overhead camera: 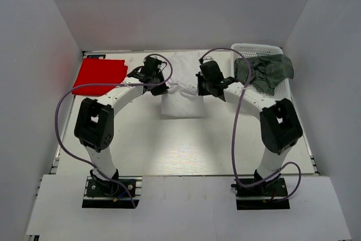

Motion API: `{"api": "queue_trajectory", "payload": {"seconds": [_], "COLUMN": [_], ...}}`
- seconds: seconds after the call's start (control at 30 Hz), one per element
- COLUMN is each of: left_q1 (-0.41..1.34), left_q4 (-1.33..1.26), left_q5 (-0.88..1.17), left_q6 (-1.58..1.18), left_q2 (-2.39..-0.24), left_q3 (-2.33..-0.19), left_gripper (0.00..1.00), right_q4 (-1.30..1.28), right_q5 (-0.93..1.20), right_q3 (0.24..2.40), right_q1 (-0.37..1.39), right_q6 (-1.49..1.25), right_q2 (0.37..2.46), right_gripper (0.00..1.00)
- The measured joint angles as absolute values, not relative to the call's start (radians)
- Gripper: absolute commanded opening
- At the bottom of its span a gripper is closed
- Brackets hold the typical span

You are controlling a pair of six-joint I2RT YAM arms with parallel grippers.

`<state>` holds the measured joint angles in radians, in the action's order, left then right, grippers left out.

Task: Fold and stack the t-shirts
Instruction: Fold the folded rectangular tshirt in 1/3 of the way

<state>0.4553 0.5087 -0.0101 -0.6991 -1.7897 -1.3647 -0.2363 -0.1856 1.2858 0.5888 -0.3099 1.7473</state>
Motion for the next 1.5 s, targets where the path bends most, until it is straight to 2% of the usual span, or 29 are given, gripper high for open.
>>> {"api": "queue_trajectory", "payload": {"seconds": [0.5,0.53,0.57,0.63,0.67,0.7,0.73,0.77,0.93,1.27,1.4,1.5], "left_q1": [0.387,0.385,0.383,0.381,0.379,0.377,0.376,0.375,0.375,0.394,0.404,0.411], "left_q4": [0.508,0.505,0.496,0.483,0.484,0.492,0.498,0.505,0.502,0.462,0.44,0.44], "left_q5": [0.012,0.012,0.013,0.015,0.015,0.015,0.015,0.014,0.006,0.036,0.065,0.074], "left_q6": [-0.62,-0.616,-0.607,-0.588,-0.58,-0.572,-0.563,-0.555,-0.516,-0.498,-0.506,-0.513], "left_q2": [-2.062,-2.076,-2.092,-2.122,-2.136,-2.152,-2.168,-2.185,-2.158,-1.827,-1.795,-1.798], "left_q3": [-1.618,-1.632,-1.646,-1.672,-1.689,-1.715,-1.74,-1.776,-1.777,-1.293,-1.191,-1.16], "left_gripper": [0.0,0.08,0.39,0.59,0.84,0.9,0.97,1.0,1.0,1.0,0.88,0.77], "right_q4": [-0.217,-0.206,-0.194,-0.171,-0.163,-0.16,-0.159,-0.154,-0.095,0.019,0.037,0.035], "right_q5": [-0.145,-0.143,-0.141,-0.138,-0.139,-0.141,-0.141,-0.141,-0.115,0.037,0.078,0.089], "right_q3": [1.528,1.534,1.536,1.541,1.55,1.563,1.577,1.587,1.515,1.094,0.999,0.962], "right_q1": [0.495,0.49,0.485,0.477,0.472,0.469,0.466,0.464,0.46,0.471,0.477,0.478], "right_q6": [-0.247,-0.241,-0.233,-0.221,-0.218,-0.213,-0.212,-0.205,-0.195,-0.299,-0.34,-0.366], "right_q2": [2.005,2.021,2.035,2.065,2.084,2.103,2.119,2.13,2.078,1.751,1.725,1.727], "right_gripper": [0.0,0.0,0.0,0.32,0.47,0.66,0.9,0.9,0.9,0.9,0.9,0.84]}}
